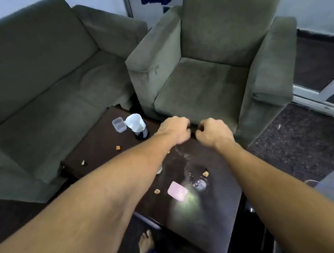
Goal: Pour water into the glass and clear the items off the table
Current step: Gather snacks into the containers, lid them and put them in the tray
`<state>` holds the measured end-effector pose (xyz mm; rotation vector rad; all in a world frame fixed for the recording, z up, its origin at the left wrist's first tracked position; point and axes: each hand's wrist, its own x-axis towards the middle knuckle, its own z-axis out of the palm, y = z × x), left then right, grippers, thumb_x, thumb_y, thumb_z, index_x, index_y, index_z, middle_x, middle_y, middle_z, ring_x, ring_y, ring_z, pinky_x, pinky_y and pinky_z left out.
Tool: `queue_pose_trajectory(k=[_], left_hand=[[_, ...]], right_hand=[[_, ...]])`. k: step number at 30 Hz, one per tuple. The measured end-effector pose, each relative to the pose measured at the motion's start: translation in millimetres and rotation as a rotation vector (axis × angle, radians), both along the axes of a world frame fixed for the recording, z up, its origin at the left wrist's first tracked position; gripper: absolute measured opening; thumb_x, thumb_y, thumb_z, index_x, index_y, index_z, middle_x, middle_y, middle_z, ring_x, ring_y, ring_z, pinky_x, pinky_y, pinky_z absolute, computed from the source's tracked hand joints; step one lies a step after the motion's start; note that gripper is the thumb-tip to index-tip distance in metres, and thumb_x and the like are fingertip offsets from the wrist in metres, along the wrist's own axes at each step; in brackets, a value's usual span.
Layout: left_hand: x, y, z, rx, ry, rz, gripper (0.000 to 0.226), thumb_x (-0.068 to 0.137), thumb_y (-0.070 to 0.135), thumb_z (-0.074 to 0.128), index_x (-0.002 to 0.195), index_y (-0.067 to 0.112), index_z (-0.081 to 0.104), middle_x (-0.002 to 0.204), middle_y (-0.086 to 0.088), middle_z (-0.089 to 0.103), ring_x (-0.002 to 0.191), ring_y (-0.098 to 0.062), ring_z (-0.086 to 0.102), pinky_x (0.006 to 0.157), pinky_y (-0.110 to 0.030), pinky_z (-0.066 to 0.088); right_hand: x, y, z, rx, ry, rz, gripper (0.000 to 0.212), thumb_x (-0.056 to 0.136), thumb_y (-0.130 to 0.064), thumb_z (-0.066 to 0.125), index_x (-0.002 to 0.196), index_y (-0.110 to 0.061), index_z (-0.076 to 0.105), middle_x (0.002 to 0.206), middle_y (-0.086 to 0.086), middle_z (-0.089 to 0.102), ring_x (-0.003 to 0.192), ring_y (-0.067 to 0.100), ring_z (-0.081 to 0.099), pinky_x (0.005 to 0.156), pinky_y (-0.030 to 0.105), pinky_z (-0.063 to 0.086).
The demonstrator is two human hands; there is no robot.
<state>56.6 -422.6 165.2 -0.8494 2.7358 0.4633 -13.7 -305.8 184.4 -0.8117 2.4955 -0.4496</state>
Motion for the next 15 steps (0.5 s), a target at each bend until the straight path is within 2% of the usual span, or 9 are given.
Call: queue_pose_trajectory(k=[7, 10, 12, 15], left_hand=[[24, -61, -55, 0.065, -0.063, -0.057, 0.034, 0.095, 0.038, 0.053, 0.123, 0.024, 0.066, 0.122, -0.014, 0.068, 0.115, -0.038, 0.062, 0.086, -0.038, 0.050], [24, -61, -84, 0.084, -0.122, -0.100, 0.033, 0.093, 0.038, 0.055, 0.121, 0.023, 0.066, 0.123, -0.015, 0.067, 0.115, -0.039, 0.062, 0.091, -0.042, 0.054], [23, -59, -105, 0.077, -0.164, -0.102, 0.030, 0.092, 0.033, 0.056, 0.119, 0.025, 0.067, 0.122, -0.013, 0.067, 0.113, -0.037, 0.063, 0.090, -0.043, 0.055], [23, -57, -137, 0.034, -0.214, -0.067, 0.031, 0.092, 0.020, 0.055, 0.121, 0.022, 0.068, 0.120, -0.009, 0.066, 0.115, -0.029, 0.062, 0.087, -0.036, 0.052]], right_hand=[[25, -66, -46, 0.038, -0.061, -0.095, 0.029, 0.084, -0.026, 0.057, 0.108, -0.021, 0.073, 0.112, 0.014, 0.071, 0.105, 0.036, 0.065, 0.085, 0.035, 0.052], [26, -69, -78, 0.094, -0.087, -0.135, 0.030, 0.081, -0.025, 0.059, 0.108, -0.019, 0.072, 0.111, 0.015, 0.071, 0.104, 0.037, 0.065, 0.083, 0.035, 0.052], [27, -64, -104, 0.133, -0.113, -0.164, 0.031, 0.081, -0.026, 0.059, 0.109, -0.018, 0.071, 0.112, 0.016, 0.070, 0.105, 0.037, 0.065, 0.085, 0.036, 0.053], [31, -49, -148, 0.200, -0.126, -0.200, 0.032, 0.084, -0.027, 0.060, 0.112, -0.015, 0.070, 0.115, 0.017, 0.069, 0.106, 0.039, 0.066, 0.089, 0.040, 0.055]])
